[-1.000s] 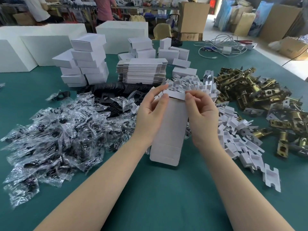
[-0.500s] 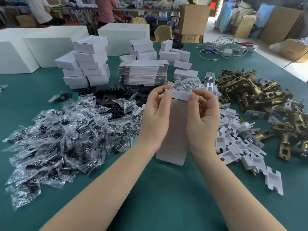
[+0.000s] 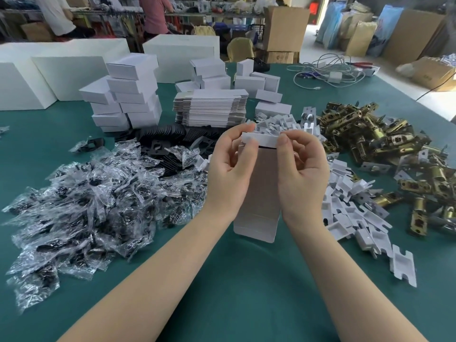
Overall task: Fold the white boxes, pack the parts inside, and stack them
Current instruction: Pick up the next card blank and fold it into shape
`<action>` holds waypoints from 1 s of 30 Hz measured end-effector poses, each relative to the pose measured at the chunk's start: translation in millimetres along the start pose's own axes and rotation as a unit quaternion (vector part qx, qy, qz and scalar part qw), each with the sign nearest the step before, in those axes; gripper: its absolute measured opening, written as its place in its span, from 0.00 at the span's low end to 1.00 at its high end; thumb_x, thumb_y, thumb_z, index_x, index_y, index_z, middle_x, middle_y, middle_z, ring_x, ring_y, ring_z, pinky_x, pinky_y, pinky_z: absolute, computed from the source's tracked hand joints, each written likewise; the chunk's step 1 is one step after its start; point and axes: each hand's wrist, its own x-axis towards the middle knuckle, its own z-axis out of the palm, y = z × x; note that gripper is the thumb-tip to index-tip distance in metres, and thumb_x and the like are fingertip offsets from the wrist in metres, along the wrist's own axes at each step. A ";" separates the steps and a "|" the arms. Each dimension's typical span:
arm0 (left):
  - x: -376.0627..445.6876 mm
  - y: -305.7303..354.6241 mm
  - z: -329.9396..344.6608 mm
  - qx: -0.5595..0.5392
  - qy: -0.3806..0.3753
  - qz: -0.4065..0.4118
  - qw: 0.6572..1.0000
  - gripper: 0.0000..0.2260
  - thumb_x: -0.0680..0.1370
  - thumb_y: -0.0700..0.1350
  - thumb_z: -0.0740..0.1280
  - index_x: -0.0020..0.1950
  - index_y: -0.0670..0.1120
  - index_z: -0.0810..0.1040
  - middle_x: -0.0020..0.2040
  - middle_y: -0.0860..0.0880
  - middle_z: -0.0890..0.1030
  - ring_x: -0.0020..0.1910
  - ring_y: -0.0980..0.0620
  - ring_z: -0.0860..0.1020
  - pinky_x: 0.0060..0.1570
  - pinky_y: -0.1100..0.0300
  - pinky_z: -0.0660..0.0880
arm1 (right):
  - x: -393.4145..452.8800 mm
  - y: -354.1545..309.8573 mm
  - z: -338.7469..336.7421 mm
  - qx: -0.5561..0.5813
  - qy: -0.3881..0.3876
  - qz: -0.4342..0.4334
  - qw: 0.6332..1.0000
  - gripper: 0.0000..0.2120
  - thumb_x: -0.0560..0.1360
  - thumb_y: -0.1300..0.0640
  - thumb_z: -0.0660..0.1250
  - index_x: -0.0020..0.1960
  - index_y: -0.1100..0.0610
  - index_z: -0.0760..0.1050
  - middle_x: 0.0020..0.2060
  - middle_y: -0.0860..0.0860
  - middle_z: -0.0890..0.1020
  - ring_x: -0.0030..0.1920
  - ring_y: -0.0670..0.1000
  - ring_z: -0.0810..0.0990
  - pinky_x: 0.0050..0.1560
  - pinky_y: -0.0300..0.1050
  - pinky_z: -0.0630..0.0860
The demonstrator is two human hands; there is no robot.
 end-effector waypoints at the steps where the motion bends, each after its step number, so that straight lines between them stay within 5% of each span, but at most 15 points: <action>1: 0.3 0.0 0.3 -0.001 0.003 0.008 1.000 0.07 0.79 0.48 0.67 0.56 0.56 0.78 0.38 0.62 0.77 0.36 0.64 0.73 0.38 0.72 0.70 | 0.1 -0.7 0.0 0.001 0.000 -0.001 1.000 0.10 0.80 0.61 0.65 0.47 0.46 0.75 0.37 0.37 0.79 0.36 0.38 0.75 0.38 0.31 0.71; 9: -3.1 4.8 0.3 0.013 0.021 0.083 0.996 0.10 0.79 0.40 0.66 0.56 0.54 0.77 0.43 0.65 0.79 0.37 0.65 0.74 0.39 0.73 0.72 | -0.4 -3.2 1.7 0.005 -0.008 -0.030 1.000 0.10 0.81 0.61 0.63 0.51 0.46 0.74 0.42 0.35 0.80 0.42 0.35 0.78 0.44 0.29 0.72; 15: -1.9 -0.3 -2.5 -0.021 0.016 0.035 0.999 0.08 0.78 0.40 0.67 0.53 0.52 0.78 0.47 0.61 0.82 0.40 0.65 0.77 0.41 0.72 0.73 | -4.3 7.1 1.1 -0.016 -0.038 -0.047 0.998 0.10 0.82 0.63 0.60 0.51 0.48 0.72 0.45 0.43 0.78 0.44 0.37 0.75 0.47 0.30 0.70; 22: 2.4 -4.0 -5.7 -0.036 0.008 0.009 0.999 0.04 0.75 0.49 0.68 0.45 0.57 0.81 0.47 0.55 0.82 0.45 0.57 0.78 0.47 0.61 0.74 | -3.6 12.0 -2.3 -0.004 -0.070 -0.039 0.997 0.07 0.79 0.60 0.65 0.49 0.48 0.72 0.43 0.39 0.77 0.38 0.44 0.74 0.39 0.36 0.71; 30: 2.4 -4.5 -5.9 -0.003 0.008 0.061 0.998 0.03 0.78 0.49 0.66 0.49 0.54 0.79 0.46 0.61 0.81 0.44 0.65 0.78 0.46 0.72 0.72 | 2.1 13.9 -6.4 0.005 -0.087 -0.035 0.996 0.07 0.78 0.60 0.65 0.46 0.50 0.71 0.41 0.39 0.79 0.33 0.48 0.70 0.34 0.38 0.68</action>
